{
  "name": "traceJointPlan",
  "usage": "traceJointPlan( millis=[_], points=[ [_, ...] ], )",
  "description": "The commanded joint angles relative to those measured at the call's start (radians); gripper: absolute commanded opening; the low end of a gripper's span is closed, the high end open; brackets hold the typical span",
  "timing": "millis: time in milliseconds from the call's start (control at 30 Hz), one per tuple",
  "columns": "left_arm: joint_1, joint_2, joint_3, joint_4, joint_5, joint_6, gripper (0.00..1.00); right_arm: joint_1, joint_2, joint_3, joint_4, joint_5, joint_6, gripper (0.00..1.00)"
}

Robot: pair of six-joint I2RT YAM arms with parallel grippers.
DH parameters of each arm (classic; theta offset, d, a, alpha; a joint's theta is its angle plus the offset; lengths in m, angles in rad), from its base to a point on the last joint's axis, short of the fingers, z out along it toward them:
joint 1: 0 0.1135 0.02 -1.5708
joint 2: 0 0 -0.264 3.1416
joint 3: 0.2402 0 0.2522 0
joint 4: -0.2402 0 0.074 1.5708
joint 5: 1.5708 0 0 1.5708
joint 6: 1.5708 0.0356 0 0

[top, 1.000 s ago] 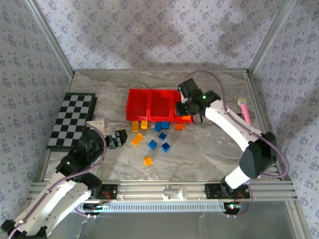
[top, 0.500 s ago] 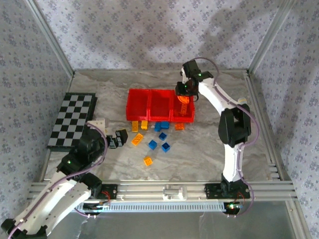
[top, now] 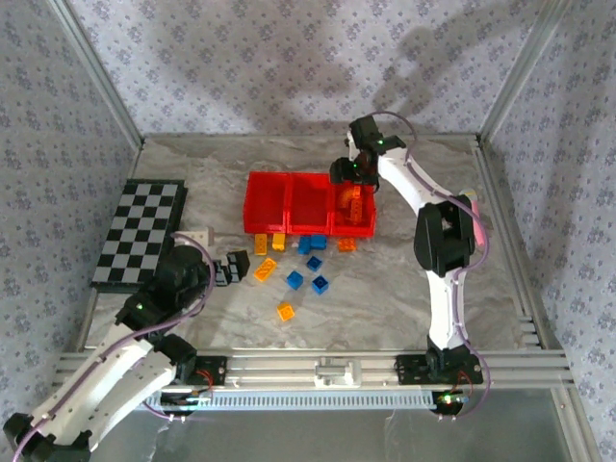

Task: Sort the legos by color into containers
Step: Place the lego in the container, then pick up the lego from the center of the table.

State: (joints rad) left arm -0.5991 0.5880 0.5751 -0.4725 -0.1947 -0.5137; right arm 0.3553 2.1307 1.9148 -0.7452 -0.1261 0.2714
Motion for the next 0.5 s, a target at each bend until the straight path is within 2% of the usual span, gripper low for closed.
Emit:
traceJointPlan(
  millis=[0,100,233,367,467],
  points=[
    [-0.015,0.048,0.082,-0.03,-0.004,0.004,1.0,0.008,-0.113,-0.045,-0.044,0.028,-0.012,0.71],
    [-0.077,0.144,0.143,-0.062,-0.004,0.026,1.0,0.013,-0.219,-0.147,-0.022,0.051,-0.008,0.73],
    [-0.263,0.286,0.207,-0.035,-0.071,0.047,1.0,0.02,-0.389,-0.341,0.057,0.095,-0.003,0.74],
    [-0.401,0.496,0.314,-0.031,-0.034,0.114,1.0,0.021,-0.579,-0.558,0.134,0.147,0.012,0.76],
    [-0.468,0.664,0.43,-0.095,0.004,0.197,1.0,0.013,-0.723,-0.704,0.171,0.185,0.056,0.78]
  ],
)
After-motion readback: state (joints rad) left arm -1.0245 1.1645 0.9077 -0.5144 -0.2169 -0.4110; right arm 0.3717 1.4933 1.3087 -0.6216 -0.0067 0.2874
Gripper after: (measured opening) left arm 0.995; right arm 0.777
